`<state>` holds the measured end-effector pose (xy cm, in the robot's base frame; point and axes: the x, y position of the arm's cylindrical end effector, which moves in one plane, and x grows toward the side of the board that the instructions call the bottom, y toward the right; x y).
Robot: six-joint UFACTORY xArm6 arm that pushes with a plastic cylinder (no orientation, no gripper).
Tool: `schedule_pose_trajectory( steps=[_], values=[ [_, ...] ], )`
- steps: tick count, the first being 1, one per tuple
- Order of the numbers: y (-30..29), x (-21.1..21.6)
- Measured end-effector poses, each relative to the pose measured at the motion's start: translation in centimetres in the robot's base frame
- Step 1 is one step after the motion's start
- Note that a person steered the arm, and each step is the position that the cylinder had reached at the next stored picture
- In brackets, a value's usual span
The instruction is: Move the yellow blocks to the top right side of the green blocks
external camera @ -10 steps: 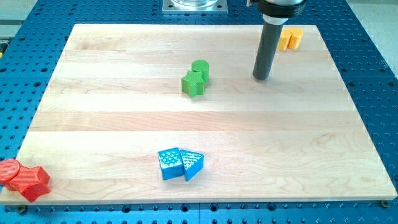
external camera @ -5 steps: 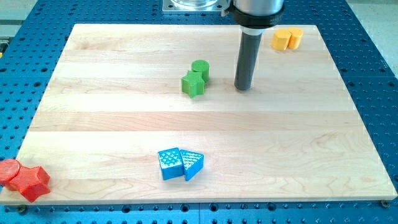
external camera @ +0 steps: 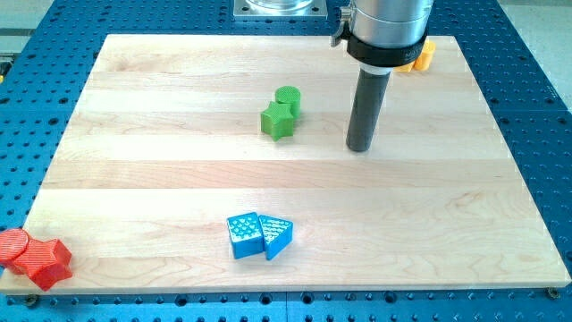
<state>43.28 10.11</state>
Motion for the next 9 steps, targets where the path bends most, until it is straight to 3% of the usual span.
schedule_pose_trajectory(
  steps=[6,7,8,9],
  values=[
    [-0.7,0.0],
    [2.1,-0.1],
    [9.0,-0.1],
    [12.3,-2.8]
  ],
)
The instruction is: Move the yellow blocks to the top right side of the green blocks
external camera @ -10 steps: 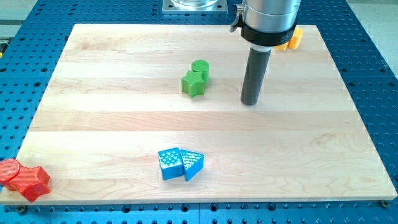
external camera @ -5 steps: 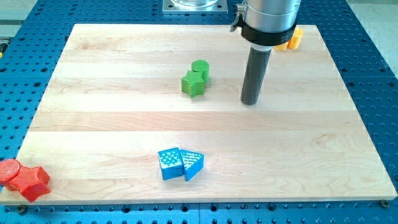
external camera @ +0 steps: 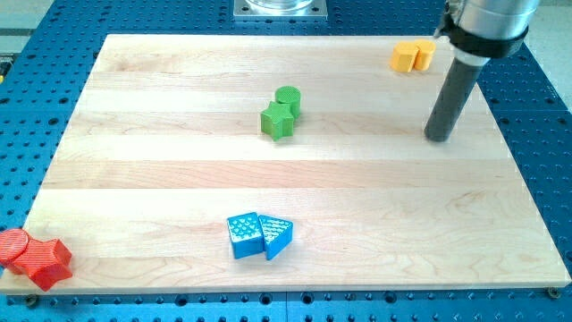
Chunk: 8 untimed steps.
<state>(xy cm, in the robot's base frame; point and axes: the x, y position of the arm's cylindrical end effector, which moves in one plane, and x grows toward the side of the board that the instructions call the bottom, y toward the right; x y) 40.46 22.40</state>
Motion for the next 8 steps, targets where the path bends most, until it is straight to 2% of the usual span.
schedule_pose_trajectory(
  steps=[2,3,4,5,6,7,8],
  values=[
    [9.9,-7.7],
    [12.0,-14.3],
    [8.1,-16.3],
    [1.6,-16.2],
    [-3.5,-13.3],
    [-2.5,-13.7],
    [2.4,-17.1]
  ],
)
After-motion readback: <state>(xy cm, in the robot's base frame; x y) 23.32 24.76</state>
